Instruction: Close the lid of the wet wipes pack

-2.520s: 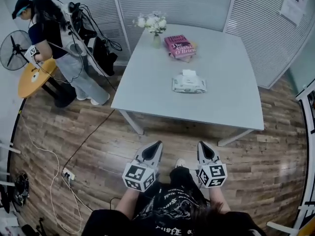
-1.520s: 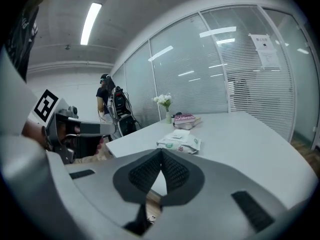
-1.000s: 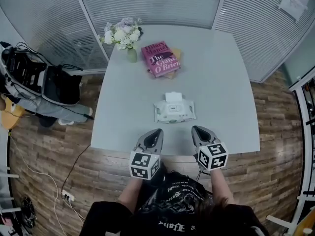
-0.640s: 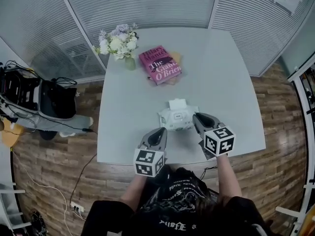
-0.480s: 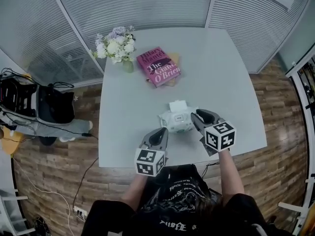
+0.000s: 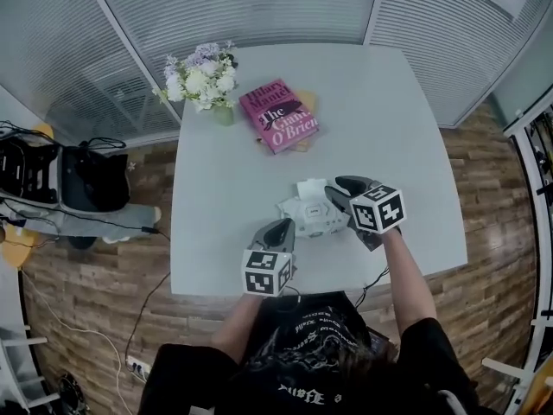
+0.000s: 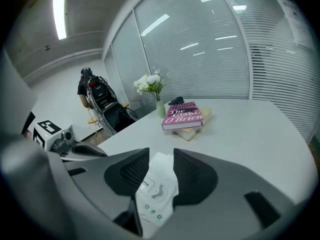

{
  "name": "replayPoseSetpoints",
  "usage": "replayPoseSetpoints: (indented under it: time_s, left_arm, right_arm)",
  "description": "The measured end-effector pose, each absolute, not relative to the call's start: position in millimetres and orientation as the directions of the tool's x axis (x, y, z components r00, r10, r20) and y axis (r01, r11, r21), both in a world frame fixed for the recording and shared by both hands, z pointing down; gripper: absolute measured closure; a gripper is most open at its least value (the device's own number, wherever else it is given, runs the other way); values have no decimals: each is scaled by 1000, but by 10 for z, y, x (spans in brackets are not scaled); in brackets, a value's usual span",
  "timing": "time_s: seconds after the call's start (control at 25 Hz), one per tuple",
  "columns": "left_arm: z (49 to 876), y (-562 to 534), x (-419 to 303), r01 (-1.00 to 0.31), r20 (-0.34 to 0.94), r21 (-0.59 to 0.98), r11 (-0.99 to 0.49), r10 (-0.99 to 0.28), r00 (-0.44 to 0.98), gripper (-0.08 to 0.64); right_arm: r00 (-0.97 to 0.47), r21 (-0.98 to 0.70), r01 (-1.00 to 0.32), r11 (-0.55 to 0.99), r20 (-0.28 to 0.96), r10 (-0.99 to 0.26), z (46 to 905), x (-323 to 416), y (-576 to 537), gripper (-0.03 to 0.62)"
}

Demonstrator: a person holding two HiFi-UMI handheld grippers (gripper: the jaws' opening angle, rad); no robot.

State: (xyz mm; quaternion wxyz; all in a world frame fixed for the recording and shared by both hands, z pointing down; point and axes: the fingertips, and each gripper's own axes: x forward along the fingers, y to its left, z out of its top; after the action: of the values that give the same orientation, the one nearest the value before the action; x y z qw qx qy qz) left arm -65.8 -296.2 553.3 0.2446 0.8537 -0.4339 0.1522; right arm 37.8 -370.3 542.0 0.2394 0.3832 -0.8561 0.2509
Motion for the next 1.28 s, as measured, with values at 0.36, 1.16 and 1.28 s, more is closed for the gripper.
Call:
replayPoseSetpoints:
  time_s: [0.36, 1.16, 1.28]
  left_arm:
    - [5823, -3102, -551, -852, 535, 276, -445, -665, 521, 552]
    - [6338, -3190, -412, -893, 664, 325, -313, -597, 451, 552]
    - [6363, -3193, -410, -896, 669, 318, -311, -596, 444, 552]
  right_arm:
    - [-654, -318, -667, 674, 684, -324, 5757, 275, -4012, 442]
    - [-728, -567, -571, 594, 683, -49, 6416, 344, -4159, 446]
    - [-718, -539, -563, 626, 695, -47, 6439, 334, -4161, 531]
